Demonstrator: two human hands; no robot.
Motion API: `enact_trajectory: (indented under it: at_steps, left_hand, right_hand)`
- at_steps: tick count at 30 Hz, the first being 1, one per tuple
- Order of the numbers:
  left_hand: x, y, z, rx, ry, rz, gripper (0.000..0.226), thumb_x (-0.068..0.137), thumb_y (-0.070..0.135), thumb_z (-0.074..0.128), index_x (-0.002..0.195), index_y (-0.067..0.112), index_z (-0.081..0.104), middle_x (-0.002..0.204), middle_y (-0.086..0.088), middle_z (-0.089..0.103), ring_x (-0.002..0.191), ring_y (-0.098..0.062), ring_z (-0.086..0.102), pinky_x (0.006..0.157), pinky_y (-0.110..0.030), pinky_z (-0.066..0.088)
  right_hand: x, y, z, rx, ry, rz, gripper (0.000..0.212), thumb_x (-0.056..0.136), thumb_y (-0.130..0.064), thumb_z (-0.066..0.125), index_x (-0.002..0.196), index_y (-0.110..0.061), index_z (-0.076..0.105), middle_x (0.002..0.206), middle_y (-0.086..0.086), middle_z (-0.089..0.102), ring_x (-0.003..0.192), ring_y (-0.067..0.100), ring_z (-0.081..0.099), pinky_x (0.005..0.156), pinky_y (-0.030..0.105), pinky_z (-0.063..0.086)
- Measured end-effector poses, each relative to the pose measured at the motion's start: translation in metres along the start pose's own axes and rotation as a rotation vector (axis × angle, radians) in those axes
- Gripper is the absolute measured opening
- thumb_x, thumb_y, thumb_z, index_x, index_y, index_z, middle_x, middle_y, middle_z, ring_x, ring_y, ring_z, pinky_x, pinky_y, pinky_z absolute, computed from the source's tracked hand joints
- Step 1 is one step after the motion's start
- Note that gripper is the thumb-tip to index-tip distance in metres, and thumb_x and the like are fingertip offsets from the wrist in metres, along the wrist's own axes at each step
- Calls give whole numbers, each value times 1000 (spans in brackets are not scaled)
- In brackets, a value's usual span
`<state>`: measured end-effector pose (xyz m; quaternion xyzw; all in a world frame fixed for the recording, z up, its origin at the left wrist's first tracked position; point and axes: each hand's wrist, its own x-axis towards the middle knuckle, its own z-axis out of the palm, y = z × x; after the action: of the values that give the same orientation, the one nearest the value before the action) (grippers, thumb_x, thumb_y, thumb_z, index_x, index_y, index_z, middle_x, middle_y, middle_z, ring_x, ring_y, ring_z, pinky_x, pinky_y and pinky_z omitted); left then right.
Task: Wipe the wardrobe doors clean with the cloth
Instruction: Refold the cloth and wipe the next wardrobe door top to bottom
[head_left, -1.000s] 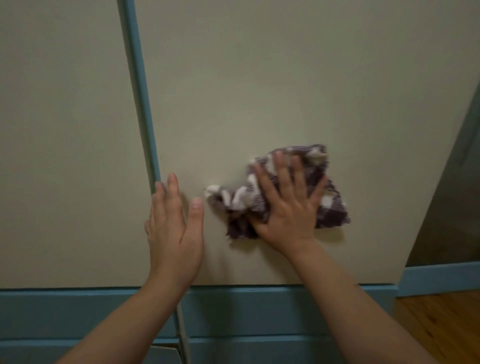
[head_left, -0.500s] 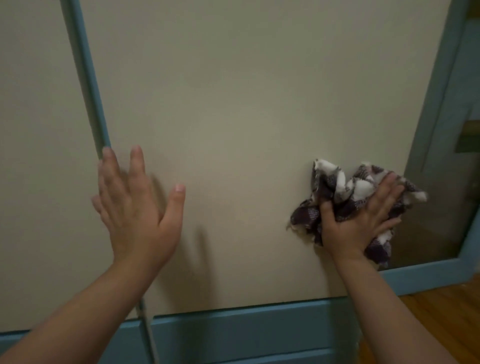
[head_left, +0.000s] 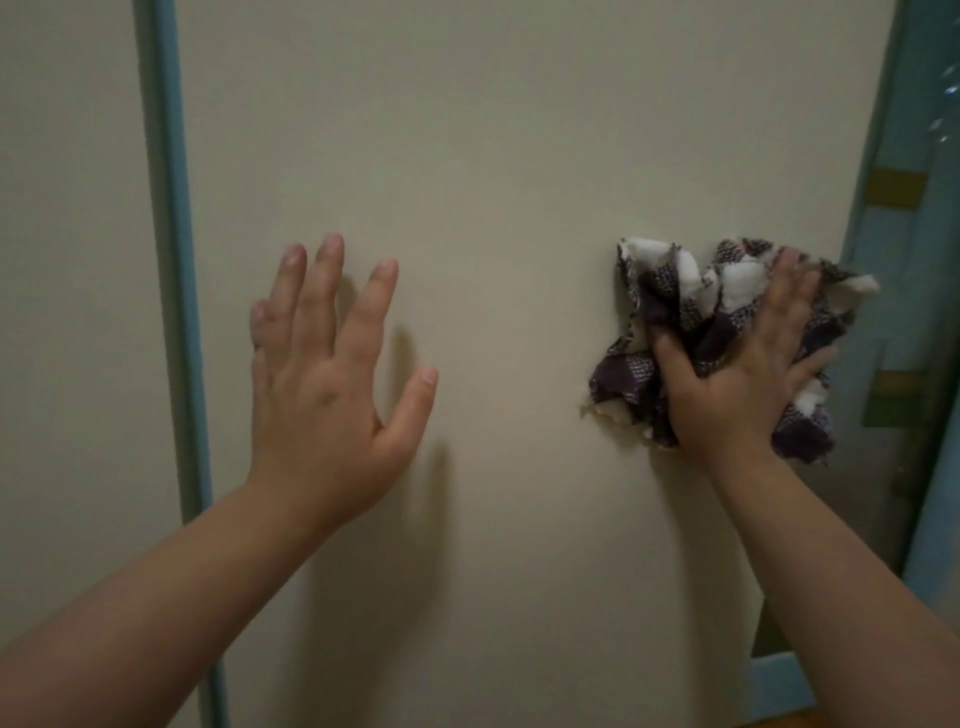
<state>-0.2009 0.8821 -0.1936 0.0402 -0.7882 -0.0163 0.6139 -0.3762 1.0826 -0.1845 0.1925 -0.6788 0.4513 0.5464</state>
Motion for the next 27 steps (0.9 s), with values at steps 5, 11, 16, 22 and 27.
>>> enact_trajectory:
  at_steps: [5,11,16,22,27]
  left_hand:
    - [51,6,-10,7,15,-8,69,78,44,40,136,8,39,146,-24,29,136,-40,18,106,-63,16]
    - [93,5,-31,-35,83,-100,73,78,51,33,141,15,31,151,-18,19,140,-33,9,109,-54,5]
    - [109,-3,-47,-77,113,-207,77,77,58,24,144,20,22,154,-15,10,142,-29,2,111,-49,1]
    - [116,-12,-65,-74,130,-250,78,77,60,22,145,21,18,154,-15,6,142,-28,0,112,-46,1]
    - [111,-13,-75,-27,93,-218,77,77,60,20,145,25,17,155,-11,5,142,-24,-2,113,-47,0]
  right_hand:
    - [46,-30,0,12,33,-135,81,75,-59,46,124,-67,-17,152,12,17,140,35,11,100,68,-6]
    - [96,-71,6,-13,39,-135,83,73,-64,48,132,-44,-6,148,-4,4,141,32,7,100,73,-4]
    - [87,-142,42,-208,-171,-301,88,71,-73,36,146,-34,16,157,5,-5,142,25,-12,100,70,-9]
    - [29,-207,74,-157,-301,-633,96,69,-67,48,145,-36,-1,157,6,-6,142,28,-15,98,70,-16]
    - [7,-226,88,-174,-434,-851,86,77,-61,47,146,-36,1,157,-2,-5,141,20,-19,101,70,-10]
